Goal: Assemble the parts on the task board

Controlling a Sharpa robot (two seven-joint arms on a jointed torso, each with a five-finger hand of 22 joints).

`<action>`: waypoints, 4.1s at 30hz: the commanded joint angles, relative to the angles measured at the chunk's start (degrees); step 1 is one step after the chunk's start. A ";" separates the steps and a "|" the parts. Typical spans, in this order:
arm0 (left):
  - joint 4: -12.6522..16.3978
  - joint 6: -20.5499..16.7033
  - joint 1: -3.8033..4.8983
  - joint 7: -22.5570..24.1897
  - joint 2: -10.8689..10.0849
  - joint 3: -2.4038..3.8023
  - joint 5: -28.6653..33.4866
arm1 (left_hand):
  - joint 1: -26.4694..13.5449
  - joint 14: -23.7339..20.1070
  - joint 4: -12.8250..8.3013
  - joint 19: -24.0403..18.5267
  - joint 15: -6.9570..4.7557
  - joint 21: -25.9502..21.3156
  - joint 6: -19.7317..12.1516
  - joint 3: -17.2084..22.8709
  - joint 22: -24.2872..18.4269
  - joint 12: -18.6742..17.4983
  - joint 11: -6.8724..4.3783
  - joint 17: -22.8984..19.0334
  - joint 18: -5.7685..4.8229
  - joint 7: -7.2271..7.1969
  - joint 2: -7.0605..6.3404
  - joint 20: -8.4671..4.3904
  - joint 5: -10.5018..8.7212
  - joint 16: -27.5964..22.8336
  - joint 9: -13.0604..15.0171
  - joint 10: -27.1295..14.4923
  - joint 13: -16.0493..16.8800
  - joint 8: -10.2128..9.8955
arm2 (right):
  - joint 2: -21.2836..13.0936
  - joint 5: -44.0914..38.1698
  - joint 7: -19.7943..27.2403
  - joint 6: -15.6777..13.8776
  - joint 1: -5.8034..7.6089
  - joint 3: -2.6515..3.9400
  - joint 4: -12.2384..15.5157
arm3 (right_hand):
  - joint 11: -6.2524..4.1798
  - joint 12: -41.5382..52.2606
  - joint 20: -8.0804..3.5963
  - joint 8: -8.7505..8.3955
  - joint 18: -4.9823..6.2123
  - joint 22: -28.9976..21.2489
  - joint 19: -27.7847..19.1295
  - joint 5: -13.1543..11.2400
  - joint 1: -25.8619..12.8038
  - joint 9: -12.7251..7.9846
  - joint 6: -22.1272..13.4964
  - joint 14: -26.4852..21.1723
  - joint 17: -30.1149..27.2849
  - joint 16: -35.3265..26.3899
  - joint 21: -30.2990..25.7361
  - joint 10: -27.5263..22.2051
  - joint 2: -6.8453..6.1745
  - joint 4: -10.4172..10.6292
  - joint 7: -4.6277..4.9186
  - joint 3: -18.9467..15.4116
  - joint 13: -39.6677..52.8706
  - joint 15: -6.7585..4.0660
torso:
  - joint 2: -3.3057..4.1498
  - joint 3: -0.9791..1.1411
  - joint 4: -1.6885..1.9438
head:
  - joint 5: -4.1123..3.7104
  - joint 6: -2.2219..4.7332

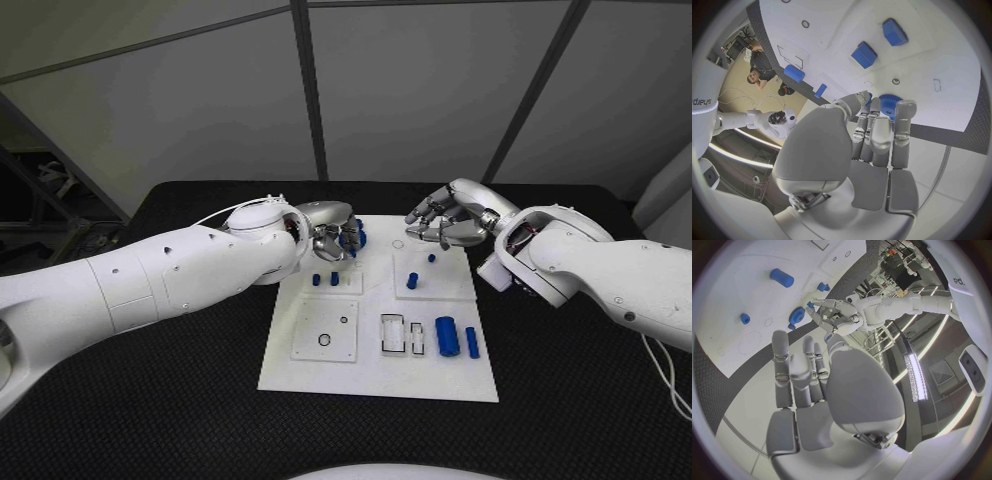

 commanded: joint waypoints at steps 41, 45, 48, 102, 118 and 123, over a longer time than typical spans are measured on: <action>1.42 3.13 -0.37 -2.12 -5.07 0.81 2.48 | -1.34 0.51 -0.14 0.30 0.10 0.27 1.06 0.46 0.25 -0.92 -0.04 -0.18 0.54 -0.07 -0.56 -0.09 -0.50 0.48 0.13 1.36 0.17 -0.63 | -0.08 -0.14 0.38 -0.10 0.07 0.04 -0.15 | 0.03 -0.37 0.06 0.24 0.75 -0.10 0.39 0.54 0.19 -0.08 0.27 -0.05 -0.09 -0.31 -0.40 0.33 -0.41 0.03 0.06 0.40 -0.16 -0.05 | 0.09 0.08 -0.19 | 0.70 -0.33; 0.89 3.46 -0.50 -2.13 -4.65 0.80 2.48 | -1.38 0.49 -0.15 0.28 0.10 0.24 1.11 0.45 0.25 -0.94 -0.05 -0.25 0.55 -0.09 -0.56 -0.09 -0.54 0.46 0.14 1.42 0.18 -0.64 | -0.06 -0.14 0.38 -0.11 0.07 0.04 -0.14 | 0.03 -0.37 0.06 0.24 0.75 -0.10 0.39 0.54 0.19 -0.08 0.27 -0.05 -0.09 -0.31 -0.40 0.33 -0.41 0.03 0.06 0.40 -0.16 -0.05 | 0.08 0.07 -0.15 | 0.62 -0.31; 0.69 3.70 -0.58 -2.13 -4.44 0.80 2.48 | -1.38 0.49 -0.15 0.28 0.10 0.24 1.11 0.45 0.25 -0.94 -0.05 -0.25 0.55 -0.09 -0.56 -0.09 -0.54 0.46 0.14 1.42 0.18 -0.64 | -0.05 -0.14 0.38 -0.10 0.07 0.04 -0.14 | 0.03 -0.37 0.06 0.24 0.75 -0.10 0.39 0.54 0.19 -0.08 0.27 -0.05 -0.09 -0.31 -0.40 0.33 -0.41 0.03 0.06 0.40 -0.16 -0.05 | 0.10 0.06 -0.13 | 0.59 -0.30; -0.10 4.40 -0.72 -2.42 -3.62 0.66 3.26 | -3.90 -0.81 -0.45 -0.71 0.52 -1.99 -4.17 -0.56 -0.29 -3.58 0.42 -3.38 0.80 0.38 -2.26 0.20 -0.71 -0.38 -0.41 0.57 0.27 -5.47 | -0.16 -1.72 -0.41 0.57 0.08 0.04 -0.47 | 0.46 -2.61 0.21 0.00 0.77 -0.51 0.24 0.81 0.08 -0.13 -0.16 -0.15 -0.50 -0.89 -0.93 -0.65 -0.84 0.05 0.39 0.89 -1.87 0.24 | 0.04 0.02 -0.09 | 0.42 -0.39; 0.80 3.01 -0.76 -2.69 -5.66 0.68 3.42 | -4.09 -1.06 -0.48 -0.97 0.69 -2.72 -4.84 -0.70 -0.62 -4.10 0.66 -3.95 0.92 0.57 -2.59 0.34 -0.58 -0.50 -0.36 -0.17 0.23 -6.00 | -1.11 -17.35 -5.44 2.44 0.07 0.03 -1.06 | 1.05 -11.57 0.34 -0.06 -0.29 6.08 4.91 -2.43 3.61 -0.11 1.17 2.08 2.29 1.72 4.24 -0.28 -1.51 -2.40 0.68 4.20 -8.87 0.58 | 0.05 0.05 -0.10 | 0.37 -0.09; 1.57 1.56 -0.76 -2.06 -7.52 0.75 4.38 | -4.09 -1.44 -0.48 -1.71 0.77 -4.02 -4.80 -0.68 -1.26 -4.28 0.77 -4.99 1.18 0.62 -2.57 0.39 -0.55 -0.86 -0.31 -0.51 0.21 -6.01 | -1.46 -26.26 -7.35 3.06 0.06 0.03 -1.16 | 1.16 -15.37 0.17 -1.39 -0.74 9.04 6.36 -4.14 4.09 -0.30 1.74 3.08 4.13 3.67 6.64 1.29 -2.01 -2.95 0.56 5.43 -11.96 0.82 | 0.02 0.06 -0.13 | 0.10 0.14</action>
